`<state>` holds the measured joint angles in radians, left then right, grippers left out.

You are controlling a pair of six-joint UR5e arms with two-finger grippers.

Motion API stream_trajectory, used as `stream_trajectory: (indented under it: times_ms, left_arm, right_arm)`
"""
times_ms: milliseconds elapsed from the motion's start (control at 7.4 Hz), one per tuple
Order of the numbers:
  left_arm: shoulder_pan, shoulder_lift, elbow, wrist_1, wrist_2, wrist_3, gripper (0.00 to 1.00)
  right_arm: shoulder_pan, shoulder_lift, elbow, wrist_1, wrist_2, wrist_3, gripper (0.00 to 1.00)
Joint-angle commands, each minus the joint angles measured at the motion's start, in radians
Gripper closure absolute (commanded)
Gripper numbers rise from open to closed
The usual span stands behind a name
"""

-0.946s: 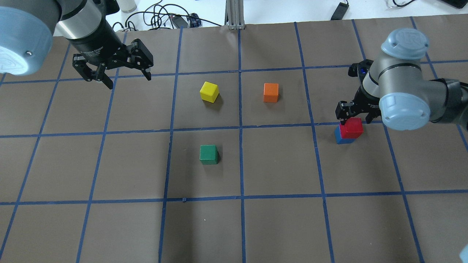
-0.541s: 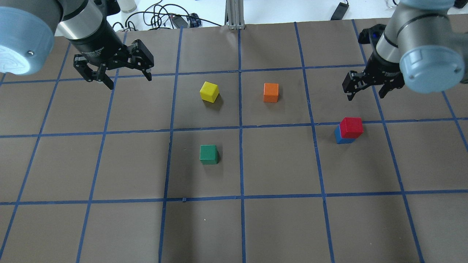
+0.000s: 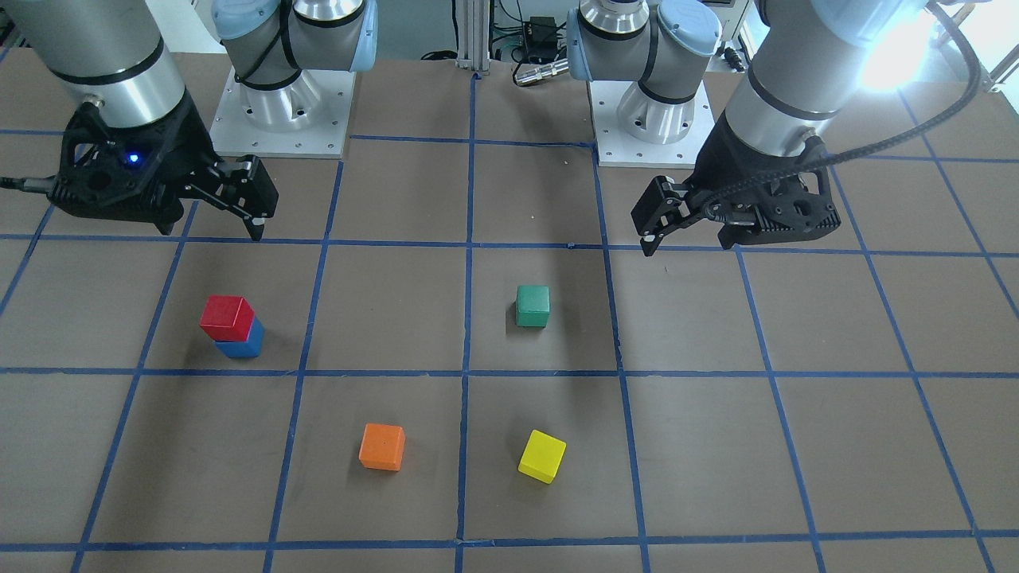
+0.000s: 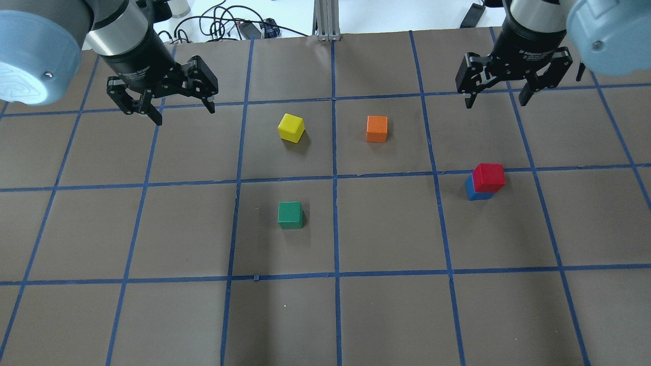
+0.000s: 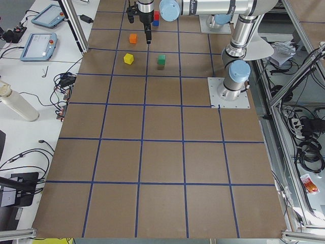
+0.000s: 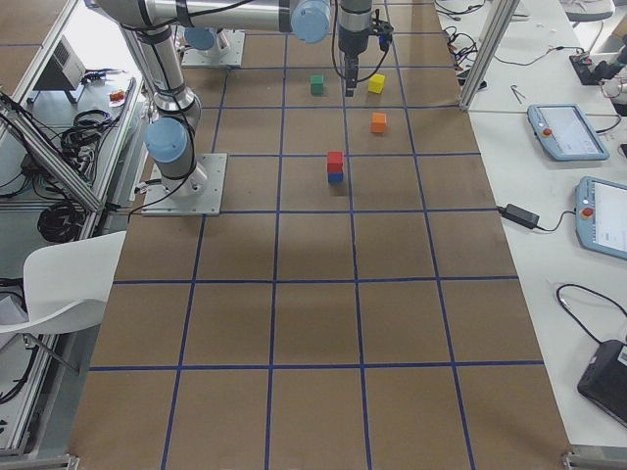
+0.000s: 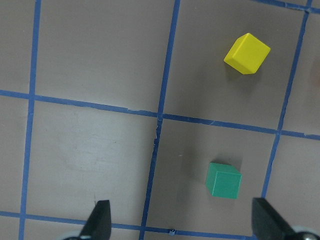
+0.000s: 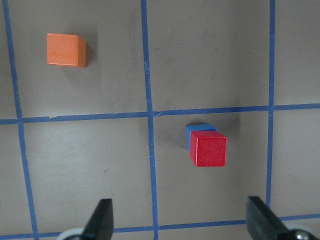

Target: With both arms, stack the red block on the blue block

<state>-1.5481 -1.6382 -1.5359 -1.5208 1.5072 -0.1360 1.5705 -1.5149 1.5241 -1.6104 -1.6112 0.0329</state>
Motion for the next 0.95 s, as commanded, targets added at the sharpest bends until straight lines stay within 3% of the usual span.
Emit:
stream_trajectory:
  times_ms: [0,270,811]
  left_arm:
    - [-0.001,0.014,0.010,0.001,0.001,0.007,0.00]
    - [-0.039,0.027,0.010,0.008,0.053,0.009,0.00]
    - [-0.050,0.049,-0.035,0.016,0.054,0.009,0.00]
  right_arm:
    - [0.006,0.024,0.001,-0.005,0.005,0.016,0.05]
    - [0.003,0.024,-0.005,-0.025,0.005,0.027,0.05]
    - [0.005,0.044,-0.041,-0.031,0.020,0.025,0.02]
